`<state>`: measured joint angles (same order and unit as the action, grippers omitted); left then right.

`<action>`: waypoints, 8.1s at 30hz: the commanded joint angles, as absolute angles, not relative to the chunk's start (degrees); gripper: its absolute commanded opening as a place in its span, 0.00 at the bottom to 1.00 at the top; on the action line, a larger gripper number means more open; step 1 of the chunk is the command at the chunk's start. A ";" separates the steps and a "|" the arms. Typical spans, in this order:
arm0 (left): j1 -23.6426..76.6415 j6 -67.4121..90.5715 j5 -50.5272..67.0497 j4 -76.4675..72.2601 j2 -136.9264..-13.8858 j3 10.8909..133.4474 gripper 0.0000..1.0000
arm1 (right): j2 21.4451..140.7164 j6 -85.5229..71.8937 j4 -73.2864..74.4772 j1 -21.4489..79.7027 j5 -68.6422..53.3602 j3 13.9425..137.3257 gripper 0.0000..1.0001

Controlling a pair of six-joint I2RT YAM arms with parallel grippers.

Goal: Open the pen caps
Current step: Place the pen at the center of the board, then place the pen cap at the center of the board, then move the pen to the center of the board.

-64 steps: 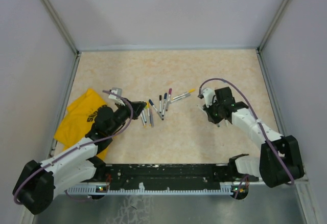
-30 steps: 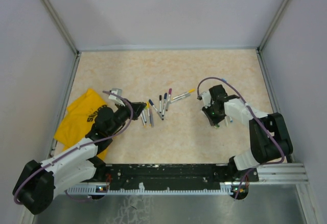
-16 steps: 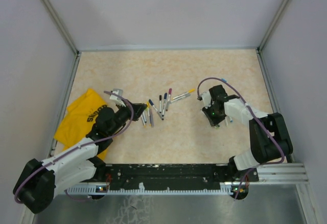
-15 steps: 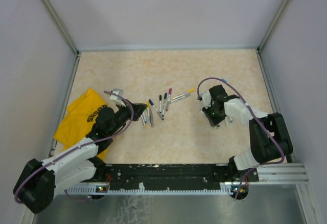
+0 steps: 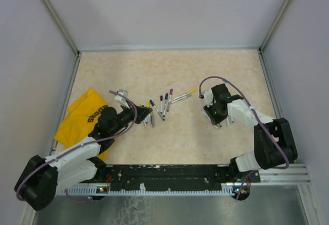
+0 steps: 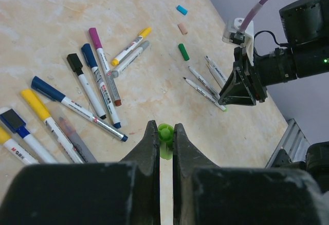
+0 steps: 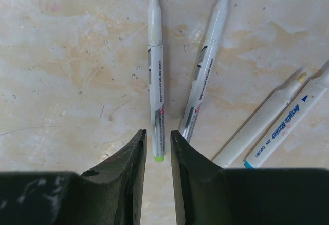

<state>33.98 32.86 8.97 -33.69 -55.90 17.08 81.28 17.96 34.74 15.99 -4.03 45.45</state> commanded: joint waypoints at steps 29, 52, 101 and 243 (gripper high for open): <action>48.38 32.61 10.14 -41.11 -75.20 26.27 0.00 | 62.82 18.91 33.35 14.68 -16.46 53.50 0.38; 53.72 22.33 5.90 -13.90 -114.58 71.62 0.00 | 55.28 9.55 27.51 0.37 -26.38 53.32 0.39; 46.39 -11.79 -4.49 -12.70 -76.77 56.02 0.88 | 51.58 18.39 25.43 -1.23 -43.17 47.42 0.39; 42.38 -29.02 10.94 37.91 -131.32 107.06 0.33 | 50.01 28.96 27.96 -1.20 -45.62 44.45 0.40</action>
<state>42.48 -27.51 10.52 36.51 -130.32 105.30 50.00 28.93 29.21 -0.93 -45.08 43.05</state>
